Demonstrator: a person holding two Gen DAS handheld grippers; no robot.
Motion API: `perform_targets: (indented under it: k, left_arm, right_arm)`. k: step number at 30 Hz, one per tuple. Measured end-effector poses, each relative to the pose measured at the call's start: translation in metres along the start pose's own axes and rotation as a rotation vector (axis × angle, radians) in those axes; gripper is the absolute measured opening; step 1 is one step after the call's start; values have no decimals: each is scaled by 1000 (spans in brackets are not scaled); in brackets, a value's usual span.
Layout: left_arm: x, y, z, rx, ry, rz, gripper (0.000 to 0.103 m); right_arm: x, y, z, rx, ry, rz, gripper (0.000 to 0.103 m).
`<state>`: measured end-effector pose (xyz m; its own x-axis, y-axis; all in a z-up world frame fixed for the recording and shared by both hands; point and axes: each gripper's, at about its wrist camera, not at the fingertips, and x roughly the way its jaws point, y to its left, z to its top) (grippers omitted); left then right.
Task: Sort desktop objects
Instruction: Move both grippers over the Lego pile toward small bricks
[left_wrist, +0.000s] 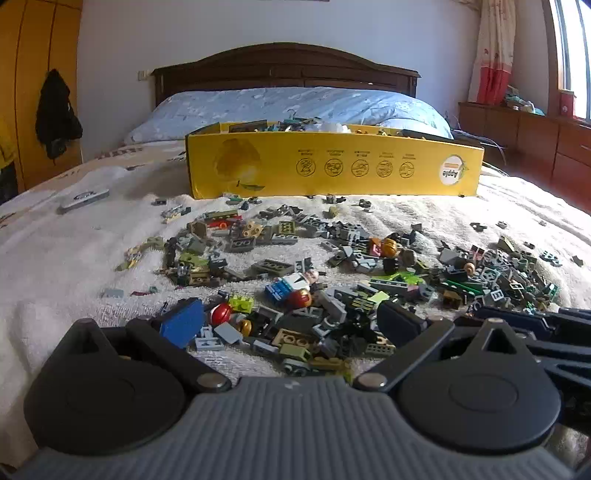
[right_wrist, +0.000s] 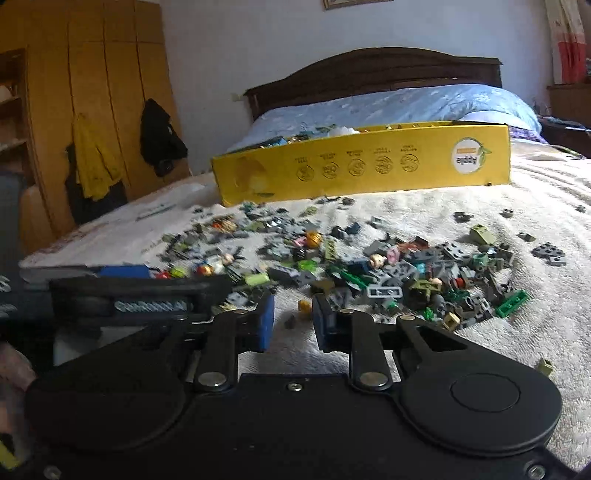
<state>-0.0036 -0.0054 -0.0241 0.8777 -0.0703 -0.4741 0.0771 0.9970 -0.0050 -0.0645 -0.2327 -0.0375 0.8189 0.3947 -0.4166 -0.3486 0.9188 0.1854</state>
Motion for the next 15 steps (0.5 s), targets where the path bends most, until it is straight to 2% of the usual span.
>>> perform_targets:
  k: [13, 15]
  left_arm:
    - [4, -16, 2, 31, 12, -14, 103]
    - [12, -17, 4, 30, 35, -4, 103]
  right_arm:
    - [-7, -26, -2, 9, 16, -159, 23]
    - [-8, -31, -2, 19, 15, -165, 23]
